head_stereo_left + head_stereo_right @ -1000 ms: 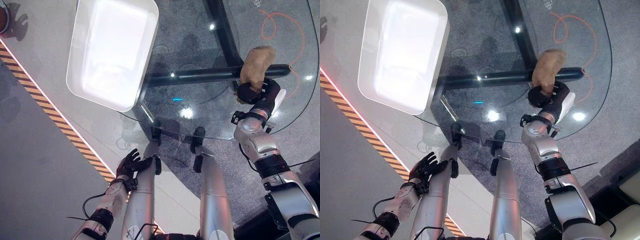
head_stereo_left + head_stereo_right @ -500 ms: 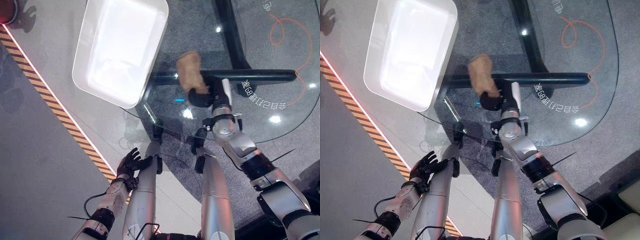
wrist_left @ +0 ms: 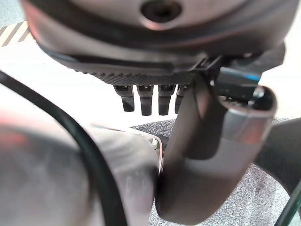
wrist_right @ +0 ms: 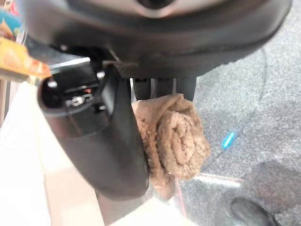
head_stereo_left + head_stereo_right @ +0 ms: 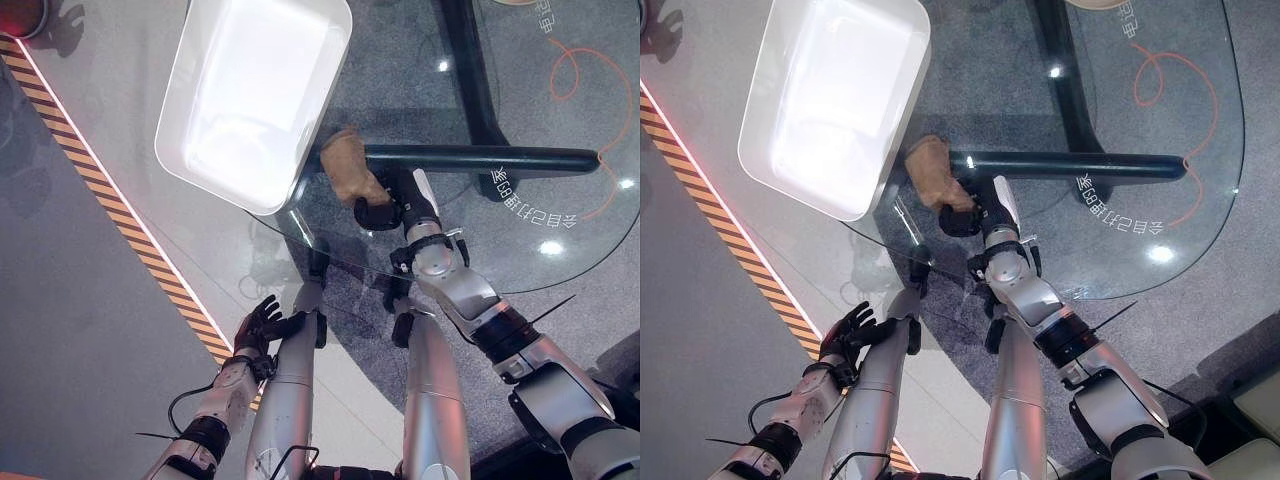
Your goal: Wipe the table with a cloth and put it in the basket.
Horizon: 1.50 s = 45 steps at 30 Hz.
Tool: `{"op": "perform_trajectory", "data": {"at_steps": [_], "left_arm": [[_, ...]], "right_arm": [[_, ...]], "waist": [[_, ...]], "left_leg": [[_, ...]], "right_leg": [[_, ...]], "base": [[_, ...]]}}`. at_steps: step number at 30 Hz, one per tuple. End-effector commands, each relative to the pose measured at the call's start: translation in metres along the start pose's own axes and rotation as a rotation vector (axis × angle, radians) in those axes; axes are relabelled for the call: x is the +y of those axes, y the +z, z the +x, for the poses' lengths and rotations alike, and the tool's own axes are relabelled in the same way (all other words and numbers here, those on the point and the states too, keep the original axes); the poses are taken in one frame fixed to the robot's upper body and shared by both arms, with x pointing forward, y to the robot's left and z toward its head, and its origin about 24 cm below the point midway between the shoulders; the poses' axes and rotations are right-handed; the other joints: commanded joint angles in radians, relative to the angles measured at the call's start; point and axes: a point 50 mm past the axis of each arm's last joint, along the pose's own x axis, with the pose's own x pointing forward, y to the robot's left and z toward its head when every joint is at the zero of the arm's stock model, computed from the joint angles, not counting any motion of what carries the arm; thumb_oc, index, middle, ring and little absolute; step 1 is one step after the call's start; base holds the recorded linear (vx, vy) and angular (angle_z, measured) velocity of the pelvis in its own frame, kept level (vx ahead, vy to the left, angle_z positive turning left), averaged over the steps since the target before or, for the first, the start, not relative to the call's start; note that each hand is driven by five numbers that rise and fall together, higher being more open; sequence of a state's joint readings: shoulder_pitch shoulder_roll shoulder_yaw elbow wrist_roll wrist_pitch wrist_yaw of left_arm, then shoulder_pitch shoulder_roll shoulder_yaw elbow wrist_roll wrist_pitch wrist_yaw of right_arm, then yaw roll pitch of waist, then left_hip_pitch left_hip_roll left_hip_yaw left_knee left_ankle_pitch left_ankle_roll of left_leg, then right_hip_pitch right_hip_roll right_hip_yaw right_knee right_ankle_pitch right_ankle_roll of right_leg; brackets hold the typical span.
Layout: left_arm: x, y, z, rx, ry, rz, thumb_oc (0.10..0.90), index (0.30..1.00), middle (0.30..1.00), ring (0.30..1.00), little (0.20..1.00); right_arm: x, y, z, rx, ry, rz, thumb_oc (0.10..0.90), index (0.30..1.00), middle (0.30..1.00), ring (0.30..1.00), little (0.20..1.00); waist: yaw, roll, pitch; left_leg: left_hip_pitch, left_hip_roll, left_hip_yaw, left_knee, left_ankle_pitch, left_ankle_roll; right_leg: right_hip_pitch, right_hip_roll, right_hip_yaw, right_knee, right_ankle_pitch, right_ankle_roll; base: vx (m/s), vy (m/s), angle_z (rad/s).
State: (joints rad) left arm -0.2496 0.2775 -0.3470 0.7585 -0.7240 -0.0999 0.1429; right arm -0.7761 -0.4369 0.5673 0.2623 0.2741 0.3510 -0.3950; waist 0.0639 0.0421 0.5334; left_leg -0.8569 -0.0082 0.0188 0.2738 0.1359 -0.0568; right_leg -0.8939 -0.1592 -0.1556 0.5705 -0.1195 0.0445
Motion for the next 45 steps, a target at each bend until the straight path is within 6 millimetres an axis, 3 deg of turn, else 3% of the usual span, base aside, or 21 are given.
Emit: {"op": "perform_trajectory", "data": {"at_steps": [1,15,34,40,45], "left_arm": [[-0.002,-0.048,-0.018,0.141,0.000,0.055,0.800,0.900,0.900,0.900,0.900],[0.005,-0.044,-0.018,0.138,0.002,0.070,0.800,0.900,0.900,0.900,0.900],[0.008,-0.045,-0.019,0.139,0.012,0.067,0.800,0.900,0.900,0.900,0.900],[0.008,-0.045,-0.019,0.137,0.021,0.062,0.800,0.900,0.900,0.900,0.900],[0.011,-0.047,-0.020,0.136,0.032,0.059,0.800,0.900,0.900,0.900,0.900]], "right_arm": [[0.023,0.041,-0.014,-0.201,0.149,0.000,0.100,0.300,0.300,0.300,0.200],[0.022,0.047,-0.021,-0.252,0.280,-0.077,0.100,0.300,0.300,0.300,0.200],[0.002,0.041,-0.018,-0.240,0.129,0.002,0.100,0.300,0.300,0.300,0.200],[-0.018,0.035,-0.012,-0.208,-0.056,0.046,0.100,0.300,0.300,0.300,0.200],[-0.059,0.025,-0.006,-0.161,-0.289,0.075,0.100,0.300,0.300,0.300,0.200]], "waist": [[0.013,0.028,-0.013],[0.011,0.024,-0.013],[0.000,0.025,-0.013],[-0.005,0.024,-0.013],[-0.013,0.019,-0.013]], "left_leg": [[-0.025,-0.050,0.074,0.182,-0.208,0.026],[-0.020,-0.044,0.077,0.179,-0.206,0.023],[-0.021,-0.038,0.082,0.182,-0.209,0.025],[-0.015,-0.035,0.087,0.182,-0.213,0.027],[-0.012,-0.031,0.085,0.188,-0.222,0.029]], "right_leg": [[-0.007,0.027,-0.039,-0.185,0.132,0.041],[-0.005,0.022,-0.042,-0.185,0.135,0.046],[-0.012,0.022,-0.038,-0.179,0.139,0.046],[-0.009,0.023,-0.036,-0.177,0.138,0.045],[-0.008,0.026,-0.031,-0.175,0.141,0.046]], "base": [[0.00,0.000,0.00],[0.00,0.000,0.00],[0.00,0.000,0.00],[0.00,0.000,0.00],[0.00,0.000,0.00]]}}
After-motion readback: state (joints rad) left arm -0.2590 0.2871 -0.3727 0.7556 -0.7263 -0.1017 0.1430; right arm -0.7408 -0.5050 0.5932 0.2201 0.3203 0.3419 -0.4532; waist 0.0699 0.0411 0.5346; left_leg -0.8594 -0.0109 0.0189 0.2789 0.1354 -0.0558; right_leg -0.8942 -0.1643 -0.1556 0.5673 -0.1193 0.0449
